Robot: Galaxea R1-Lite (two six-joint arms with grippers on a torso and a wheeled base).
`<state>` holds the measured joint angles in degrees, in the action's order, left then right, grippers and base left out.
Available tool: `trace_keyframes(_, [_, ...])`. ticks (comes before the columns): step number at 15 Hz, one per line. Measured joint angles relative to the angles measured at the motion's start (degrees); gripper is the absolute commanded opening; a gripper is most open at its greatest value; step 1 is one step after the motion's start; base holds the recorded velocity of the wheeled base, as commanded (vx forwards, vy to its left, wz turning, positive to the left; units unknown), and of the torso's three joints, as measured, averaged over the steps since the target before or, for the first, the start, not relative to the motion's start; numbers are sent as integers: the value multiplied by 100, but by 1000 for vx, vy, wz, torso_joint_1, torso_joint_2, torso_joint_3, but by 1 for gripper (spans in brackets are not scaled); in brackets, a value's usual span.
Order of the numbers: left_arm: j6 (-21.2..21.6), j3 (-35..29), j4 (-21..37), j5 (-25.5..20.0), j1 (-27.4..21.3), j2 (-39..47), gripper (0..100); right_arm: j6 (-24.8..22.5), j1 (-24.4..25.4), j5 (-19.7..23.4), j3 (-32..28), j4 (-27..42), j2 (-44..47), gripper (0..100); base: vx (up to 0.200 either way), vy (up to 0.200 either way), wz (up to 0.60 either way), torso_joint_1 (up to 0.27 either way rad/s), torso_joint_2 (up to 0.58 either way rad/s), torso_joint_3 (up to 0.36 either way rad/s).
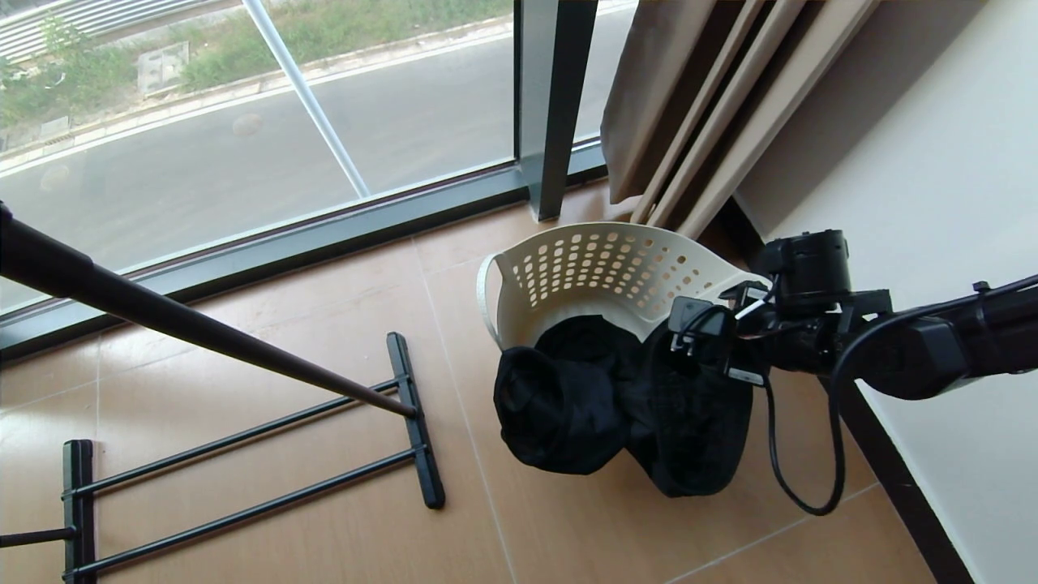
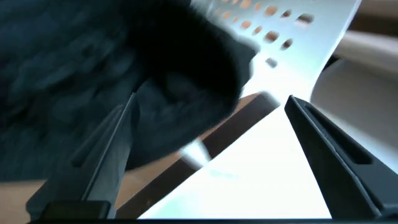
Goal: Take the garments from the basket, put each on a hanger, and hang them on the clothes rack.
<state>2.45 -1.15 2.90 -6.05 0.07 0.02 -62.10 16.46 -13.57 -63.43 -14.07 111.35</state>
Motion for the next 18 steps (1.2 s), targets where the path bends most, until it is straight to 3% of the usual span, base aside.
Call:
trace_keyframes(4, [0,0,-1,-2,-5,0,100,-180,32,-200,-890,-5,605,100,0,0,0,0,0,0])
trace_keyframes(15, [1,0,-1,-2,0,0,100,-372,-128,-419,-1747,-5,1269,100,0,0,0,0,0,0])
trace_keyframes(16, [1,0,0,-2,0,0,100,-367,-150,-419,-1753,-11,1278,0,0,0,0,0,0,0])
trace_keyframes(18, [1,0,0,-2,0,-2,100,-358,-157,-417,-1699,-51,1269,0,0,0,0,0,0,0])
